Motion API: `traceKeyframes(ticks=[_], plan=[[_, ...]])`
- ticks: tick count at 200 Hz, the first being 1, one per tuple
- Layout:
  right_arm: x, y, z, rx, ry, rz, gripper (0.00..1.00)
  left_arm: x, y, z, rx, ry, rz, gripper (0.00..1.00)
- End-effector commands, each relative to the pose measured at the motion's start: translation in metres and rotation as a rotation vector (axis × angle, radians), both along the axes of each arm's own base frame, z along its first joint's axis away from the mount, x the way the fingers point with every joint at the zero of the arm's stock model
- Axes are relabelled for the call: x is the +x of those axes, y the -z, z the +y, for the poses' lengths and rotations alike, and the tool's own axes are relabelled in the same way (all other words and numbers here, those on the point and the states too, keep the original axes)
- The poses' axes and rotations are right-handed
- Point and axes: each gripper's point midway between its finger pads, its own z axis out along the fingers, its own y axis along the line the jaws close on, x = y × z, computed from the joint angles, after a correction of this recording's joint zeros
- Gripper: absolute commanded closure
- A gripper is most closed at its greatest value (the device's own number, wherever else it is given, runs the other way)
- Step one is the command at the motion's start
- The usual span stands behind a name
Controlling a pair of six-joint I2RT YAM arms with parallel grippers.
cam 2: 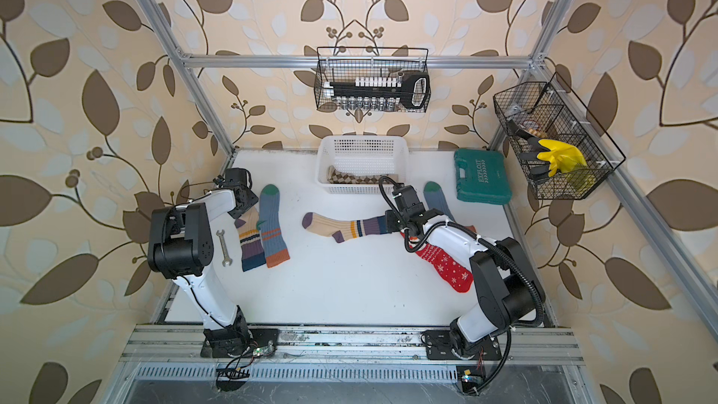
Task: Place the socks together as a pair
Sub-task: Pick up the sock at the center of the board, then flatten out the sock at the center of the board.
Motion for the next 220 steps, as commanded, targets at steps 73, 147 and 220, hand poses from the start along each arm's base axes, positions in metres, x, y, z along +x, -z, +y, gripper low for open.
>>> traceKeyframes(ticks=[73,147,220], plan=[[-0.002,0.006,0.001,0.006,-0.001,0.014,0.62,-0.060,-0.103,-0.082,0.141,0.186,-0.161,1.00],[-0.004,0.002,-0.002,0.013,0.006,-0.009,0.59,-0.129,-0.182,-0.214,0.031,0.573,-0.337,1.00],[-0.005,0.000,-0.008,0.051,0.029,-0.013,0.58,-0.171,-0.199,-0.340,-0.105,0.886,-0.404,1.00]])
